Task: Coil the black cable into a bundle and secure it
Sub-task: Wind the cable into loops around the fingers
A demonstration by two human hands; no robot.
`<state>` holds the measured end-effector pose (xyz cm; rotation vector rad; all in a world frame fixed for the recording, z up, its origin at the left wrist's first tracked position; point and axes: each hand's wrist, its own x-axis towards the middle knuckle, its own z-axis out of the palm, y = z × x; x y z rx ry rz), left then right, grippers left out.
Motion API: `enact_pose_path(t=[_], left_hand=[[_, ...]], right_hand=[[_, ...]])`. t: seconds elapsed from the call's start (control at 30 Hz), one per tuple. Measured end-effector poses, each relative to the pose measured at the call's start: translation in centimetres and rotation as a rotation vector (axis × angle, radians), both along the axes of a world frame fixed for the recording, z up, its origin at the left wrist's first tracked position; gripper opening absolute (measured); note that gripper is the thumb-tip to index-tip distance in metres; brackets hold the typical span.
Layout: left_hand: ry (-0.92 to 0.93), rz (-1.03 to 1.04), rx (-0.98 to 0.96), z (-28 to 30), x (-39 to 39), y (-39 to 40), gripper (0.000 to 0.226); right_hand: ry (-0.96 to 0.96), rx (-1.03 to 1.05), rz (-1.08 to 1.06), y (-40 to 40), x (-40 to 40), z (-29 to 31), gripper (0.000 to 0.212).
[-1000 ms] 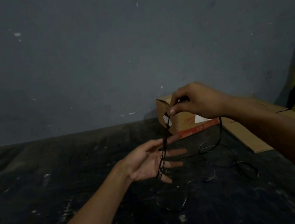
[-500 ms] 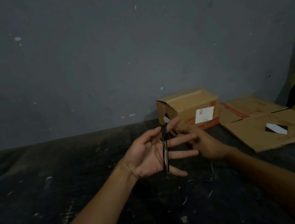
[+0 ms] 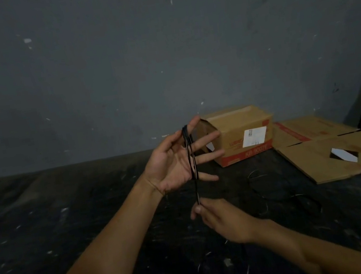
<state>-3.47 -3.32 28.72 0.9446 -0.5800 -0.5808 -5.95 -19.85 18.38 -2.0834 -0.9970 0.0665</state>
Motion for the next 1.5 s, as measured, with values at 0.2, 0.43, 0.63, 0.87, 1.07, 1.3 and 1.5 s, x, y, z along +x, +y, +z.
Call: enact_pose_path(t=[0.2, 0.43, 0.63, 0.87, 1.07, 1.3, 1.5], left_hand=[[0.042, 0.13, 0.023, -0.7, 0.8, 1.2, 0.046], [0.095, 0.208, -0.01, -1.8, 1.1, 3.5, 0.046], [0.117, 0.155, 0.055, -2.7, 1.0, 3.8, 0.047], [0.14, -0.001, 0.194, -3.8, -0.1, 2.2, 0.05], [0.082, -0.15, 0.283, -2.9, -1.5, 1.1, 0.047], [0.024, -0.233, 0.153, -0.9, -2.3, 0.8, 0.051], [-0.027, -0.157, 0.059, 0.3, -1.9, 0.5, 0.05]], right_hand=[[-0.064, -0.093, 0.052, 0.7, -2.6, 3.5, 0.028], [-0.149, -0.175, 0.033, -1.1, -2.7, 8.3, 0.026], [-0.311, -0.255, -0.041, -2.2, -1.5, 12.2, 0.018], [-0.473, -0.253, -0.195, -3.6, 1.4, 18.2, 0.012], [-0.453, -0.148, -0.231, -4.3, 4.2, 18.9, 0.017], [-0.216, 0.041, -0.147, -4.8, 6.9, 12.0, 0.014], [0.106, 0.124, -0.018, -3.1, 4.2, 5.9, 0.037]])
